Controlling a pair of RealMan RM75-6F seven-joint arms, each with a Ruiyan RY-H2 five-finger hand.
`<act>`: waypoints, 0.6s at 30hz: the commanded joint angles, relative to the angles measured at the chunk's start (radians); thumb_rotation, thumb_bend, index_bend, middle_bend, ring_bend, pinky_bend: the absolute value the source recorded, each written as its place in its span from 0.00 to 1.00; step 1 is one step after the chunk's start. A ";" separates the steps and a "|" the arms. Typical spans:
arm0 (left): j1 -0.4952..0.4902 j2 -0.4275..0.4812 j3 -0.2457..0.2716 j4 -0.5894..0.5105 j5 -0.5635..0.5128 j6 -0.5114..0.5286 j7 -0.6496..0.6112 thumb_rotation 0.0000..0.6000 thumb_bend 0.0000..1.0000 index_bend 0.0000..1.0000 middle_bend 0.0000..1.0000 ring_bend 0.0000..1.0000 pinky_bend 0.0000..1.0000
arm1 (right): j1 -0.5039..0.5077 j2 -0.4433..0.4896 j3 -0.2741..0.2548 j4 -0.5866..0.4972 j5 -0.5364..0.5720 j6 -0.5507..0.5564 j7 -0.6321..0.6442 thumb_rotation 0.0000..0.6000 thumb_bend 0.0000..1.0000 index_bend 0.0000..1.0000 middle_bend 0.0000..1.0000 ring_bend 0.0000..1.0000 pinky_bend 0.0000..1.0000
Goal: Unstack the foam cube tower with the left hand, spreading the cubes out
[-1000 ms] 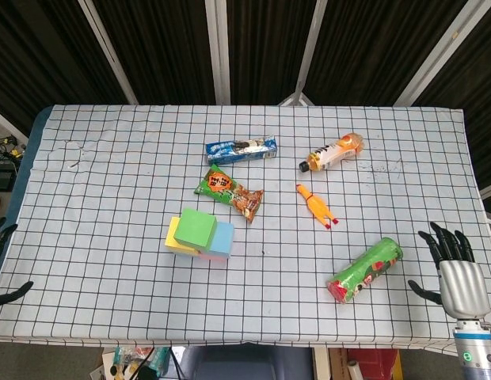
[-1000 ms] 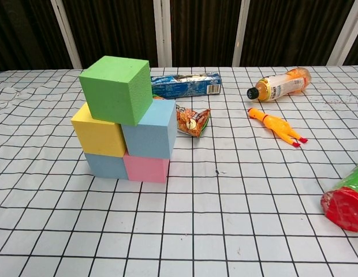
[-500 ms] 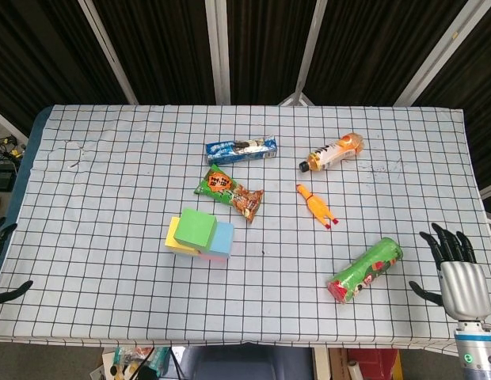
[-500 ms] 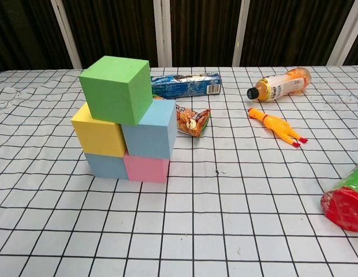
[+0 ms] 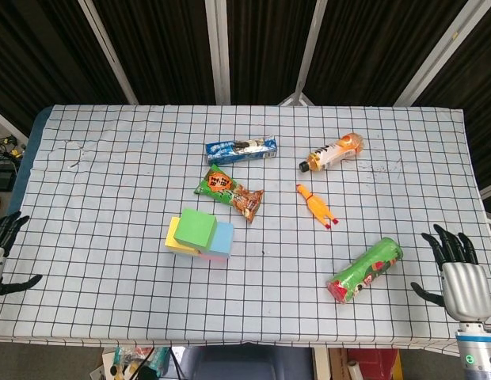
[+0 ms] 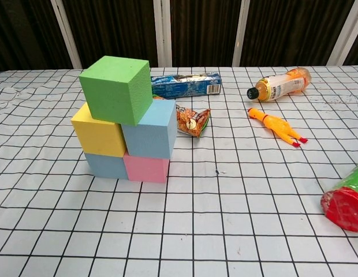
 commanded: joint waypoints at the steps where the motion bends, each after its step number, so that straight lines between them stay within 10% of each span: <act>1: -0.178 0.140 -0.053 -0.052 -0.101 -0.300 -0.041 1.00 0.07 0.04 0.00 0.00 0.18 | 0.003 -0.004 -0.004 -0.005 0.005 -0.011 -0.021 1.00 0.00 0.19 0.09 0.13 0.07; 18: -0.464 0.204 -0.194 -0.032 -0.083 -0.714 -0.487 1.00 0.07 0.04 0.00 0.00 0.12 | 0.003 -0.029 0.007 -0.008 0.037 -0.009 -0.090 1.00 0.00 0.19 0.09 0.14 0.07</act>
